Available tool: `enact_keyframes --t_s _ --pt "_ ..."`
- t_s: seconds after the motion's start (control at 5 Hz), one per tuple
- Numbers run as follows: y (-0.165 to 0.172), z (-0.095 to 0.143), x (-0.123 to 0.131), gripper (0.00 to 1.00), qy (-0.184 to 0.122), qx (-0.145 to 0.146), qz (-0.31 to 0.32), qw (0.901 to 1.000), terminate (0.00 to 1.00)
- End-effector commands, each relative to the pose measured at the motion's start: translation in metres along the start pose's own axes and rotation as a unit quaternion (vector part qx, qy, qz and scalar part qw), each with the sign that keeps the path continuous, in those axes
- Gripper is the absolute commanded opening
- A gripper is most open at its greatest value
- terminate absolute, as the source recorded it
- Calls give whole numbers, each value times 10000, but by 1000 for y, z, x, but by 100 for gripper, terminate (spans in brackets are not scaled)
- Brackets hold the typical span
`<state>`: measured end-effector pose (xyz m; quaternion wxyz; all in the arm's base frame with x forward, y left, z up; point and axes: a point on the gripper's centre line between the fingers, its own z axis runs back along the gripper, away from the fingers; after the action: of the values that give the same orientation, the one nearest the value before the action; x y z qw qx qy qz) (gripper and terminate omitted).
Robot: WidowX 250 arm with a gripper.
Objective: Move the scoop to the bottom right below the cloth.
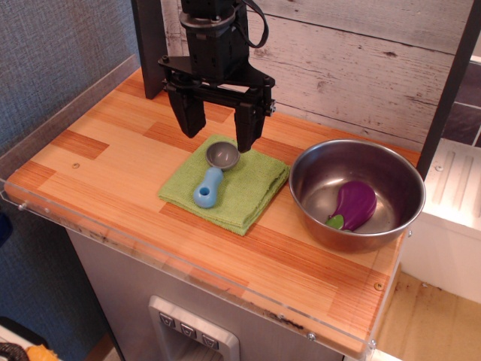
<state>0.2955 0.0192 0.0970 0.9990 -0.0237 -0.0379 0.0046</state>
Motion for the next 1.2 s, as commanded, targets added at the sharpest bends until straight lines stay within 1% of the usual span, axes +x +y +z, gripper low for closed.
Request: enact_keyframes --t_s 0.0,0.2,0.6,0.8,1.0 --pt "0 0 0 100 0 0 0 10000 0" --pt "2 -12 -2 100 -3 -34 100 9999 0" --pt "6 -33 6 100 21 123 266 9996 0" --pt "15 -45 9 100 23 322 402 9987 0" --pt "25 -59 9 100 125 413 515 9977 0"
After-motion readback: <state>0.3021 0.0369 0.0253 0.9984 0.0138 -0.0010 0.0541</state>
